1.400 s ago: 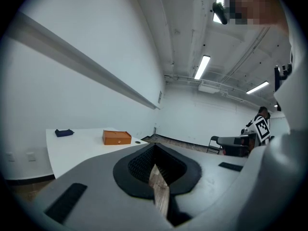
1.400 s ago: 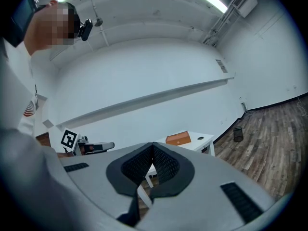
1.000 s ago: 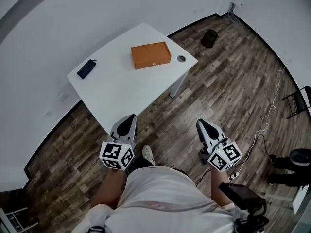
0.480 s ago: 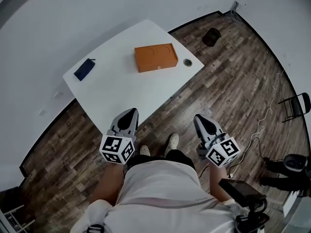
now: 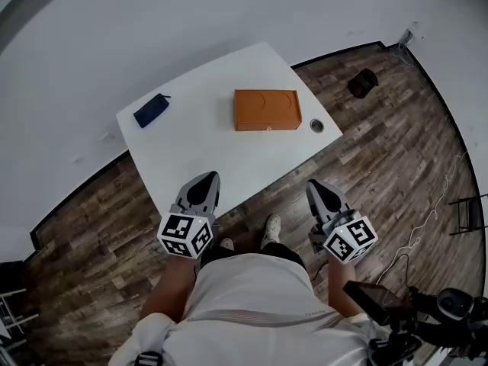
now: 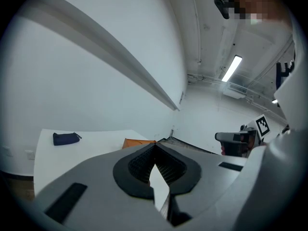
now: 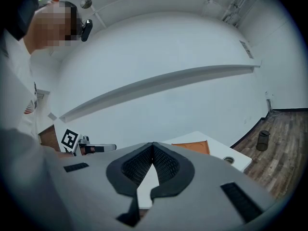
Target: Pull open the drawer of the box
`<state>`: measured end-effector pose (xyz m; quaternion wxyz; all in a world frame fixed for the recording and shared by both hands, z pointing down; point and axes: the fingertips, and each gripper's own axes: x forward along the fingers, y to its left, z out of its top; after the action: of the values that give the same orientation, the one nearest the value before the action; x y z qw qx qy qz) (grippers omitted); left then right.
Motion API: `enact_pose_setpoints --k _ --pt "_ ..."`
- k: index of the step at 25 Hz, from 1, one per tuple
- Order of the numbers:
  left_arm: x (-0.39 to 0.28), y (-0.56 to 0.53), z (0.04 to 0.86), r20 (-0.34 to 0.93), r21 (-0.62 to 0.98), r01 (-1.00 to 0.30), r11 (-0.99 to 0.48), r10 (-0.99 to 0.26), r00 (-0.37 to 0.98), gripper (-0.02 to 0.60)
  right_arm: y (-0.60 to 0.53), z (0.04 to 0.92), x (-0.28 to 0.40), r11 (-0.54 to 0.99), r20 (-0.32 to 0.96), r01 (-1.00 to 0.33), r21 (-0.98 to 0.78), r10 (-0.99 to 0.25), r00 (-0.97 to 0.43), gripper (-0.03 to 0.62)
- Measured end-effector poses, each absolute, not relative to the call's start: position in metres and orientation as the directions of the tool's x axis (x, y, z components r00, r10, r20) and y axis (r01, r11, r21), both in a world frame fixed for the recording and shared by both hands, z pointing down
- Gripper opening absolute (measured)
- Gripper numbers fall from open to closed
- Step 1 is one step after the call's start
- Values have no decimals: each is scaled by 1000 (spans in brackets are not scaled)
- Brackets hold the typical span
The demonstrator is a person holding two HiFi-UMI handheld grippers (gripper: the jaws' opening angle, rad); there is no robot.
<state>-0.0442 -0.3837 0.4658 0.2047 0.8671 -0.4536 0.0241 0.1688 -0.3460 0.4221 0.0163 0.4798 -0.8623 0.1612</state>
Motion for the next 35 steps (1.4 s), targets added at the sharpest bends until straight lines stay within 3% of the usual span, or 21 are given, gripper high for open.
enact_pose_setpoints --k 11,18,23,31,35 --pt "60 -444 460 268 254 -876 -410 -841 471 11 -425 439 270 602 170 -735 -311 -726 -666 -2" --pt "79 -453 464 309 211 -893 -397 -840 447 11 -453 457 259 639 170 -678 -363 -670 -723 -2" --pt "75 -461 476 321 218 -875 -433 -815 483 11 -445 464 252 610 188 -697 -377 -686 -703 -2" --pt "88 -487 517 448 212 -860 -464 -736 507 11 -437 470 255 561 209 -726 -397 -715 -667 -2" --pt "115 -506 536 475 206 -826 -524 -684 553 37 -434 480 265 536 235 -741 -405 -722 -651 -2"
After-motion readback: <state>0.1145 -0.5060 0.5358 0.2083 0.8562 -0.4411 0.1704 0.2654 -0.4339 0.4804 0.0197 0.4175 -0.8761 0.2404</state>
